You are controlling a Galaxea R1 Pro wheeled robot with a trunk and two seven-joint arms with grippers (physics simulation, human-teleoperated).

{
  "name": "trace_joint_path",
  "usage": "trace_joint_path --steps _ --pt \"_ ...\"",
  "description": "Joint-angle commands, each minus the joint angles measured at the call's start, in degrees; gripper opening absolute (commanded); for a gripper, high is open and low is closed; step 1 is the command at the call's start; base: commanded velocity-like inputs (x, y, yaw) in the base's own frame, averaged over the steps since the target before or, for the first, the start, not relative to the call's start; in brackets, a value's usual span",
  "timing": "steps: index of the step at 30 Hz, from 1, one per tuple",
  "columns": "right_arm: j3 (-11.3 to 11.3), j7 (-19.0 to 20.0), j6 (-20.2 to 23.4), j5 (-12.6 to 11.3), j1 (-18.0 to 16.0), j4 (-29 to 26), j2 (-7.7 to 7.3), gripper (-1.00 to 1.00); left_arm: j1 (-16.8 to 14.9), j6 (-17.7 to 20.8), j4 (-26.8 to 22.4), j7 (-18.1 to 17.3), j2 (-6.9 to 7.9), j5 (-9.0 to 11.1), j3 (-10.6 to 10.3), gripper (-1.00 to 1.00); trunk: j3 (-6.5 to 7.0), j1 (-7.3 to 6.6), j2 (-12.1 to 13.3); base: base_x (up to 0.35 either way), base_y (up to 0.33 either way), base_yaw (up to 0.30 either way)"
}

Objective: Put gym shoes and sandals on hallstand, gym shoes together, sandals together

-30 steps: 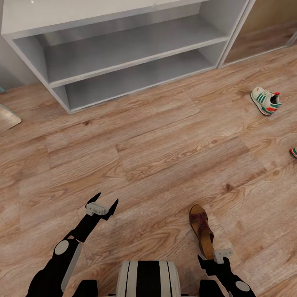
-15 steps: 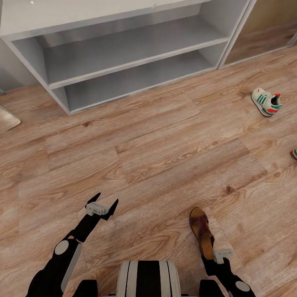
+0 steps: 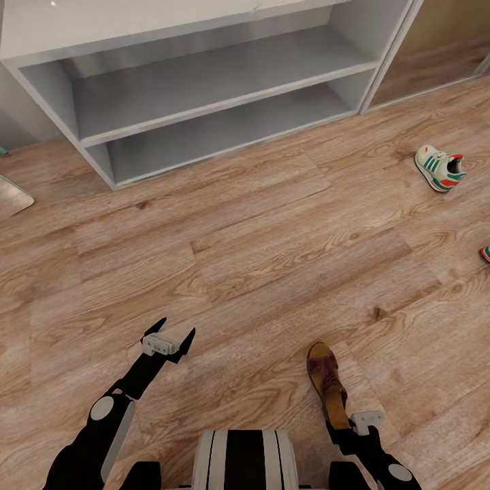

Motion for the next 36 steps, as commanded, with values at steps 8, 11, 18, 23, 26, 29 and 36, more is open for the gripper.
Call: trace_joint_path --steps 8,11,18,23,26,29,36 --pt "-0.1 0.3 -0.1 -0.4 0.0 -0.8 -0.01 -1.00 0.0 0.0 0.0 -0.5 -0.23 0.3 -0.1 1.00 -0.02 -0.01 0.0 0.000 0.000 0.000" --pt "0.0 0.5 0.0 -0.4 0.0 -2.4 -0.05 -1.00 0.0 0.0 -0.2 -0.6 -0.30 0.4 0.0 1.00 -0.02 -0.01 0.0 0.000 0.000 0.000" --pt "0.0 0.4 0.0 -0.4 0.0 -2.4 -0.01 -1.00 0.1 0.8 -1.8 -0.6 0.05 0.5 0.2 1.00 -0.02 -0.01 0.0 0.000 0.000 0.000" --pt "0.1 0.4 -0.2 -0.4 0.0 -2.4 -0.01 -1.00 0.1 2.5 -2.6 -0.6 0.07 0.5 0.2 1.00 1.08 -0.14 0.1 0.000 0.000 0.000" --pt "0.1 0.4 -0.2 -0.4 0.0 -2.5 -0.01 -1.00 0.2 2.8 -2.8 -0.6 0.07 0.5 0.3 1.00 1.75 -0.21 0.1 0.000 0.000 0.000" --pt "0.1 0.3 -0.3 -0.4 0.0 -2.5 -0.01 -1.00 0.2 2.9 -3.3 -0.6 0.08 0.6 0.3 1.00 1.75 -0.21 0.1 0.000 0.000 0.000" --pt "0.1 0.3 -0.4 -0.3 0.0 -2.6 -0.01 -1.00 2.3 3.0 -5.9 -0.6 0.08 1.6 0.3 1.00 1.97 -0.24 0.1 0.000 0.000 0.000"
